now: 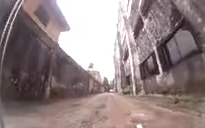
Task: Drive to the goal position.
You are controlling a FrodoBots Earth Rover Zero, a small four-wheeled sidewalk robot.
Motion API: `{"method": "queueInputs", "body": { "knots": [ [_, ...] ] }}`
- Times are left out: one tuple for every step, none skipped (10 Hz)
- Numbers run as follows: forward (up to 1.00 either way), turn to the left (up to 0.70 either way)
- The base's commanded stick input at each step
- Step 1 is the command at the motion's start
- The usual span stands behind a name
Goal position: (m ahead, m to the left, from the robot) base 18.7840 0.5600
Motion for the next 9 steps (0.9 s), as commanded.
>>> {"method": "queueInputs", "body": {
  "knots": [
    [0.79,0.03],
    [0.78,0.03],
    [0.78,0.03],
    [0.78,0.03],
    [0.78,0.03],
    [0.78,0.03],
    [0.78,0.03],
    [0.78,0.03],
    [0.78,0.03]
  ]
}}
